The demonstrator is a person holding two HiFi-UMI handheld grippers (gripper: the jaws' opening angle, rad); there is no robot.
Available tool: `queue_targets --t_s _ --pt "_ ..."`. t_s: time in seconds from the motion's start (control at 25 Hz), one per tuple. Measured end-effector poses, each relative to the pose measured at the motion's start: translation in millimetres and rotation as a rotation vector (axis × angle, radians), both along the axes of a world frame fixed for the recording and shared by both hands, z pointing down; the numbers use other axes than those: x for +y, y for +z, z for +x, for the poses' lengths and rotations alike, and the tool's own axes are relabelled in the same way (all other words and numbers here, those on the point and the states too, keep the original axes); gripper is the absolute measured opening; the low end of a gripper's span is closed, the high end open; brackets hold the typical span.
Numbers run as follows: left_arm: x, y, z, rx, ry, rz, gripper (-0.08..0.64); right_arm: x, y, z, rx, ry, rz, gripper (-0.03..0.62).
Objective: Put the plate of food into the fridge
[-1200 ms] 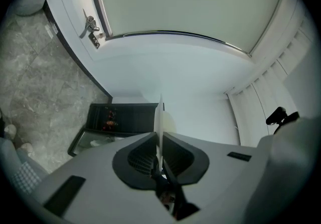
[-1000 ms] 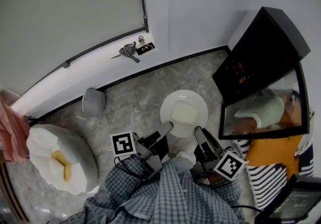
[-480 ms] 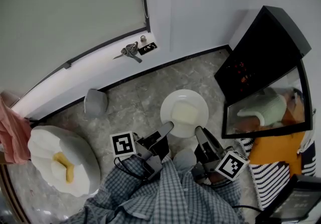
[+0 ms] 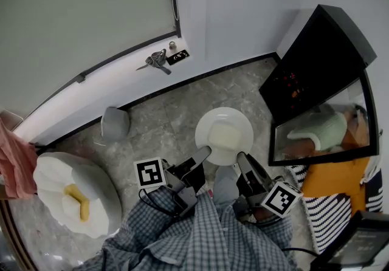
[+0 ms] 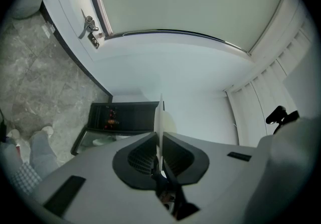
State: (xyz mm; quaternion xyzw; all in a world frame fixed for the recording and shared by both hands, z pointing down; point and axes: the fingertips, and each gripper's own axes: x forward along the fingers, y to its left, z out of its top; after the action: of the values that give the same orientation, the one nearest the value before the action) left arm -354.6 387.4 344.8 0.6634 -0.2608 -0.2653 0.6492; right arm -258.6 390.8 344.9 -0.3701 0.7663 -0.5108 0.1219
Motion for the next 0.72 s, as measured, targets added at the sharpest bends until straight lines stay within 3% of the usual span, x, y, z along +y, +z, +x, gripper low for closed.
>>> queue_targets --t_s 0.72 --pt "-70.9 9.4 34.9 -0.021 -0.022 -0.029 0.028 -74.1 12.1 33.4 -0.021 -0.029 -0.035 0.069"
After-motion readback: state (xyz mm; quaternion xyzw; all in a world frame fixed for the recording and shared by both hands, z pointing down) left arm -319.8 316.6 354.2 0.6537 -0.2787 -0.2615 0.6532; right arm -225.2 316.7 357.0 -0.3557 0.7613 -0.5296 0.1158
